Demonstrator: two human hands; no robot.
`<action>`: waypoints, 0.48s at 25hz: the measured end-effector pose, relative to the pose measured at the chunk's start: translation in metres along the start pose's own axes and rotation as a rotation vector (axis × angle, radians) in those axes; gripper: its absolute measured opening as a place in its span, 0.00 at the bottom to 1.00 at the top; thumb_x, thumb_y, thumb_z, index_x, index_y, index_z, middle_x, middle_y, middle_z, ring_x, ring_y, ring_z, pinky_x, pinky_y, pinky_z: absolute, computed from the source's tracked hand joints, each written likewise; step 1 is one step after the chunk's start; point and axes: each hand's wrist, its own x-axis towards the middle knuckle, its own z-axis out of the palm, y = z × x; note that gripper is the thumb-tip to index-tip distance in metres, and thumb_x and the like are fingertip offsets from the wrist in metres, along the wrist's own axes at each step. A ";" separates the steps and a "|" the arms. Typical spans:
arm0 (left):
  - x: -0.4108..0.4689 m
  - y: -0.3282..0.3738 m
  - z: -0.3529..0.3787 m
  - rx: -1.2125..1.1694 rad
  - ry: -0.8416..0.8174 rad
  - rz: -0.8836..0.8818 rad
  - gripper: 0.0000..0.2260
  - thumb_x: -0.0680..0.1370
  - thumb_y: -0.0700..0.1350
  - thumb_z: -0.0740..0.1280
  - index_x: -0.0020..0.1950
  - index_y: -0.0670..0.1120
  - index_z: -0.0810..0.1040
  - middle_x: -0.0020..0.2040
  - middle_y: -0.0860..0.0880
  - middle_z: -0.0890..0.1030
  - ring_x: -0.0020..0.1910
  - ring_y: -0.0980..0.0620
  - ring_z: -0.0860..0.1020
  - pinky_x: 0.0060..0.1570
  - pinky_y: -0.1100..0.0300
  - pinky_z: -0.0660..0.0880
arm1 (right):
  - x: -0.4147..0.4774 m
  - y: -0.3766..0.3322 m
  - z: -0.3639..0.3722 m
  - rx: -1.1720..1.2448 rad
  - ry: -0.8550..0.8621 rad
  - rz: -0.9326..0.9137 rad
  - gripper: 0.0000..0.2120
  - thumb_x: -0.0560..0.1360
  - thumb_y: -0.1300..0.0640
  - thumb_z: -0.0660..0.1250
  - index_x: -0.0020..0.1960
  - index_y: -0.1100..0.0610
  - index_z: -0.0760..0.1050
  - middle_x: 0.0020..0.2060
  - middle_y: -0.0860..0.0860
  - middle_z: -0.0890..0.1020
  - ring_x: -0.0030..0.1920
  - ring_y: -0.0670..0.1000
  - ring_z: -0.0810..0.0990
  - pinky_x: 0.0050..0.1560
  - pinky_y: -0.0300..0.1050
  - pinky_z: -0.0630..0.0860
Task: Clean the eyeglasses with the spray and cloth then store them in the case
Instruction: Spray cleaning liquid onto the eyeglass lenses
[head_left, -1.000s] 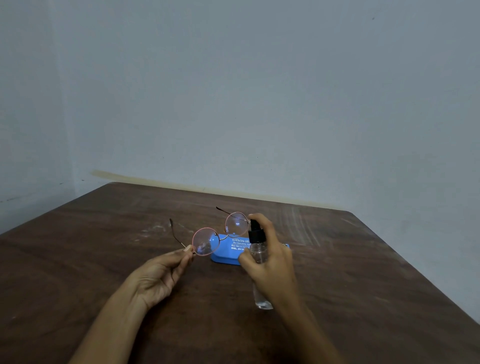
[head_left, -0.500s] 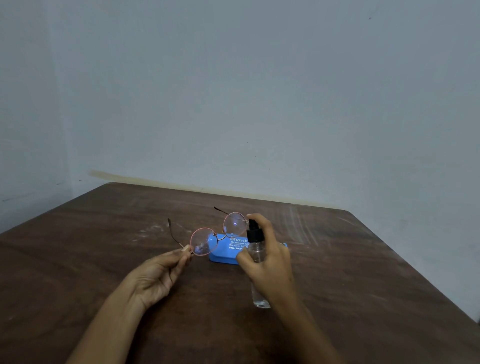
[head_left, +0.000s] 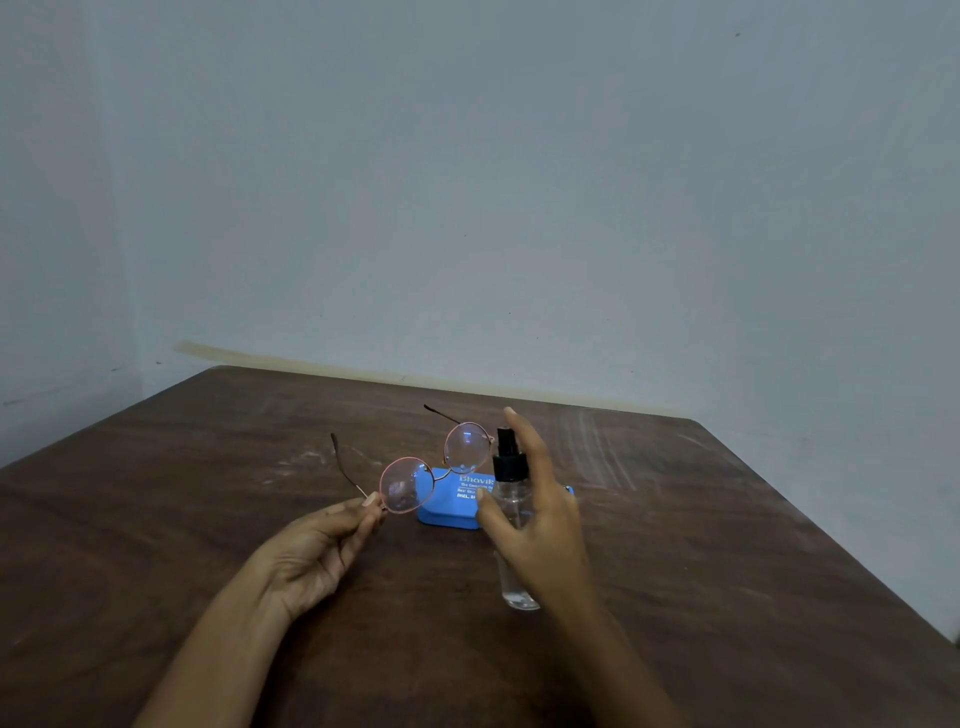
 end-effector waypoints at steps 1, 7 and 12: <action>-0.001 0.000 0.000 0.009 0.000 0.003 0.10 0.76 0.29 0.55 0.40 0.34 0.75 0.24 0.45 0.81 0.22 0.56 0.79 0.21 0.70 0.75 | 0.000 0.000 0.000 0.017 -0.001 0.006 0.35 0.68 0.61 0.67 0.69 0.40 0.58 0.40 0.56 0.80 0.33 0.49 0.76 0.37 0.35 0.75; 0.001 -0.003 0.001 0.141 -0.001 0.047 0.09 0.76 0.29 0.56 0.41 0.35 0.74 0.26 0.47 0.82 0.23 0.58 0.79 0.23 0.71 0.75 | 0.000 0.006 -0.004 0.211 -0.032 0.068 0.30 0.67 0.64 0.60 0.62 0.39 0.58 0.48 0.56 0.78 0.32 0.56 0.74 0.36 0.53 0.76; 0.001 -0.007 0.002 0.262 0.001 0.131 0.08 0.75 0.31 0.59 0.40 0.38 0.75 0.27 0.50 0.81 0.25 0.60 0.79 0.27 0.72 0.76 | 0.005 0.014 -0.015 0.238 0.057 0.102 0.23 0.64 0.63 0.57 0.54 0.43 0.57 0.49 0.44 0.73 0.41 0.41 0.74 0.42 0.33 0.73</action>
